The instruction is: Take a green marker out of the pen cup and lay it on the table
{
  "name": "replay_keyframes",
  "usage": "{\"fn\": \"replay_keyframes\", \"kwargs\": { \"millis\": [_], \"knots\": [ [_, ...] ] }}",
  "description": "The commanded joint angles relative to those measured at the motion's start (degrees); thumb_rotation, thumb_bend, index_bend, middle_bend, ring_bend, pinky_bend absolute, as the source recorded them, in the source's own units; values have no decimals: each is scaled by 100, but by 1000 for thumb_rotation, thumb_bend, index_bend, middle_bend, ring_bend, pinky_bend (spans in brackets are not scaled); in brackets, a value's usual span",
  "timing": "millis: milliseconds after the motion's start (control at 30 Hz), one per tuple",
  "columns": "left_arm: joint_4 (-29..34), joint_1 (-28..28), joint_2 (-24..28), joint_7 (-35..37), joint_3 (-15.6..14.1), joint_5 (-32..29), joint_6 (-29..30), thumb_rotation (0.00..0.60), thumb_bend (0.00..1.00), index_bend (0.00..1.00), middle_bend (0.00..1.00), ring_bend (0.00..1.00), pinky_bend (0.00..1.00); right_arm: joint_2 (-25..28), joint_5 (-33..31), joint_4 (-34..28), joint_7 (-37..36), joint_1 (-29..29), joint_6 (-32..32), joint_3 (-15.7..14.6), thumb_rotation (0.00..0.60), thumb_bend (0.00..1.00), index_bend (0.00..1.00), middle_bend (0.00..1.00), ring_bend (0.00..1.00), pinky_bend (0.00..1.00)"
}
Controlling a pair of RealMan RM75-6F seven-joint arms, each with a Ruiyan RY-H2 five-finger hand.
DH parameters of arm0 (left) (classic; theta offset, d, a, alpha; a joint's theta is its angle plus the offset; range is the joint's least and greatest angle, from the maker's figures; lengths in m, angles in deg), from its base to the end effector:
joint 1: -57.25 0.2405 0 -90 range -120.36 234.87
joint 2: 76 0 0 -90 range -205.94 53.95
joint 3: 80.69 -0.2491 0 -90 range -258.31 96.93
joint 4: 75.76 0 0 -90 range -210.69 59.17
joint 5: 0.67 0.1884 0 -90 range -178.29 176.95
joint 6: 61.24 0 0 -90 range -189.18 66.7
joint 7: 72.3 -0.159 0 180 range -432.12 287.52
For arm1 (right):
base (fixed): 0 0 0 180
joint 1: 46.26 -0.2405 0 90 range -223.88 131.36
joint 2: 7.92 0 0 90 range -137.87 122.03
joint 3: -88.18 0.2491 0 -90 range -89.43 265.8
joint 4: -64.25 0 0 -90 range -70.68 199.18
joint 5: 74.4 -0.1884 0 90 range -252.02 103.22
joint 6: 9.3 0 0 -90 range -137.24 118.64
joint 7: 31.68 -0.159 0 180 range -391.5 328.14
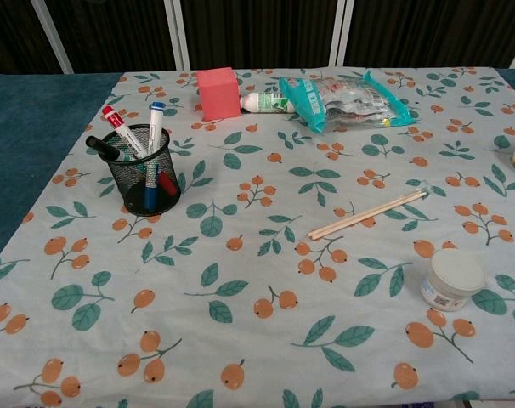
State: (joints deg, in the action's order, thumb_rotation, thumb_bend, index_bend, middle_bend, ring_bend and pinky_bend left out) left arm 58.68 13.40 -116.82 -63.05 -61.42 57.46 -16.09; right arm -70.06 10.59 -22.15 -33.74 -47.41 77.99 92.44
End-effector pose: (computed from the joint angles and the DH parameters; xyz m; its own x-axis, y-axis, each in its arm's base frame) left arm -0.0318 0.2732 0.1645 0.0637 0.5344 0.8428 0.9188 -0.3611 0.1595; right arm -0.3250 -0.1788 0.2079 0.4864 0.0402 0.8728 -0.8726 0.0732 0.4830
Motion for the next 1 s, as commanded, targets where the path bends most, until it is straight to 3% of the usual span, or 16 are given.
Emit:
{"fn": "replay_keyframes", "kwargs": {
  "millis": [33, 1000],
  "knots": [
    [18, -10, 1, -24, -15, 2, 14, 600, 149, 94, 20, 31, 31, -2, -3, 5, 5, -2, -5, 0, 600, 49, 81, 93, 142, 173],
    [27, 288, 295, -337, -281, 783, 260, 600, 149, 94, 23, 31, 31, 116, 78, -41, -120, 86, 147, -24, 600, 49, 81, 93, 142, 173]
  ]
}}
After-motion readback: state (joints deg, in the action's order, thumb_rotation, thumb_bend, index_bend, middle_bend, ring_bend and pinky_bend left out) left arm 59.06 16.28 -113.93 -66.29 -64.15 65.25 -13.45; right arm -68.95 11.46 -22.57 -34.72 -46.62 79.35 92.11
